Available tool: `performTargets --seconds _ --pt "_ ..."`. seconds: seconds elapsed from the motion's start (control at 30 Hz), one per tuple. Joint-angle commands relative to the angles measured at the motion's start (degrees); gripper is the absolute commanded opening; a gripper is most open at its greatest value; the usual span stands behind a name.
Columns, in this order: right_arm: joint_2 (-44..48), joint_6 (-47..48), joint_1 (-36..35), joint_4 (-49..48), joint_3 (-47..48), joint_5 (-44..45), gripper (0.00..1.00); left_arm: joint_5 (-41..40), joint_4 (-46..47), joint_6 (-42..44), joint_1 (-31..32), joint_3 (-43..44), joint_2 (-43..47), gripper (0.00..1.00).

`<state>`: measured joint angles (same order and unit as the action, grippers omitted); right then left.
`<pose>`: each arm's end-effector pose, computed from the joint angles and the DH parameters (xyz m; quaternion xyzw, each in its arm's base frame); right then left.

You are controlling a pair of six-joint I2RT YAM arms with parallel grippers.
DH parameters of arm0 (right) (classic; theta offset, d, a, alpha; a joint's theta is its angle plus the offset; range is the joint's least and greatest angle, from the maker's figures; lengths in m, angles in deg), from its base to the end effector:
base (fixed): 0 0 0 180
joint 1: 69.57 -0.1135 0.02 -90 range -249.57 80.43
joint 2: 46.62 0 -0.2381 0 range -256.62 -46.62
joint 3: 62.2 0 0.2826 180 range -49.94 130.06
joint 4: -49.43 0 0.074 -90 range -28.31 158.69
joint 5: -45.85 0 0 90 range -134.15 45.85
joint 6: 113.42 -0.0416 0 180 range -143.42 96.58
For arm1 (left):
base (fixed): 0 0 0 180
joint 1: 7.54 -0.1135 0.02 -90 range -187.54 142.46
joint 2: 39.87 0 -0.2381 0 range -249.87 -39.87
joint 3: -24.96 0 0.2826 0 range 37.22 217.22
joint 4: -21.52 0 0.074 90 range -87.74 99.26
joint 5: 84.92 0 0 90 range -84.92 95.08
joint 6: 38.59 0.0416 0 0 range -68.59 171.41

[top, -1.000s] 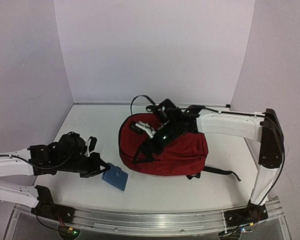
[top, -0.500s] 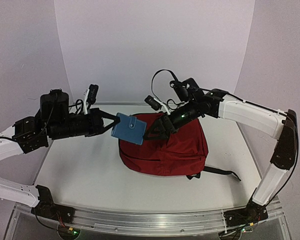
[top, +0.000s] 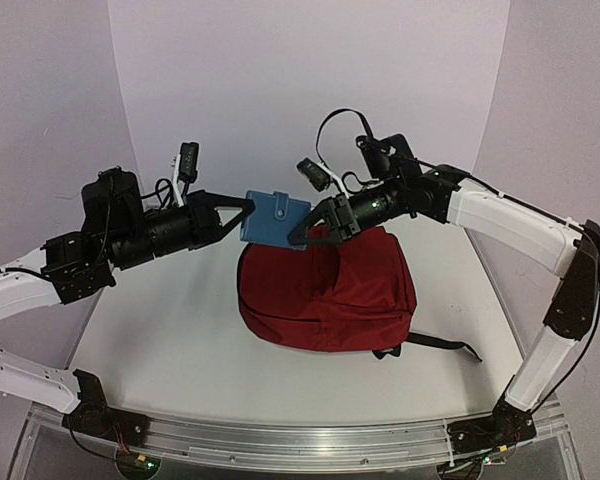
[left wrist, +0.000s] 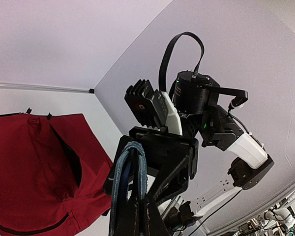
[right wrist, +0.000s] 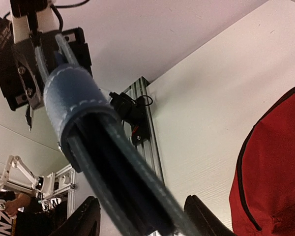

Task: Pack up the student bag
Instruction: Pick up the personal item from the center of the board.

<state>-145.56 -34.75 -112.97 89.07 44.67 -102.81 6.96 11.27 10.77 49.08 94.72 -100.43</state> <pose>0.2795 0.3132 0.3374 -0.4396 0.6659 0.5751 0.1804 0.1625 -0.2492 0.3639 0.1106 0.7049 -0.5334 0.4542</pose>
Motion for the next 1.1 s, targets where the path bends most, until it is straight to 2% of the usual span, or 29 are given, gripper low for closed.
performTargets --seconds 0.0,0.17,0.2,0.23,0.3,0.37,0.43,0.47,0.67,0.8,0.93,1.07 --pt "3.3 -5.1 0.8 -6.8 1.0 -3.7 0.42 0.0 8.2 -1.1 -0.1 -1.2 -0.7 0.0" --pt "4.3 -6.5 2.1 -8.2 0.3 -4.9 0.18 -0.6 7.2 -2.9 -1.2 -2.1 -0.5 0.0" --pt "4.5 -6.7 2.2 -8.3 0.2 -5.1 0.13 -0.6 6.4 -3.2 -1.5 -2.0 -0.6 0.01" --pt "4.6 -7.0 2.4 -8.5 0.1 -5.2 0.08 -0.6 5.1 -3.4 -1.9 -1.5 -0.6 0.06" --pt "4.9 -7.6 2.9 -8.9 -0.4 -5.6 0.0 0.2 1.3 -3.4 -3.1 -0.1 -0.7 0.28" --pt "5.4 -7.7 3.3 -9.1 -1.1 -5.6 0.0 2.4 -3.0 -3.1 -5.0 0.8 0.1 0.57" --pt "5.9 -7.9 3.8 -9.2 -1.8 -5.5 0.0 5.3 -5.5 -3.5 -7.6 0.5 1.3 0.74" --pt "6.2 -7.9 4.1 -9.2 -2.1 -5.6 0.0 7.1 -6.1 -3.6 -9.2 -0.2 2.0 0.77" --pt "6.4 -8.2 4.3 -9.3 -3.1 -6.5 0.0 16.0 -10.9 -0.3 -12.2 1.5 -0.6 0.8" --pt "5.7 -8.3 4.3 -9.5 -3.6 -6.1 0.0 23.6 -6.4 0.3 -12.3 2.7 -4.0 0.79" --pt "5.4 -8.5 4.3 -9.6 -4.3 -5.8 0.0 27.3 -2.0 0.2 -12.2 2.7 -5.8 0.77" --pt "5.3 -8.5 4.3 -9.6 -4.9 -5.8 0.0 29.2 1.1 -0.4 -12.2 2.6 -7.5 0.7"
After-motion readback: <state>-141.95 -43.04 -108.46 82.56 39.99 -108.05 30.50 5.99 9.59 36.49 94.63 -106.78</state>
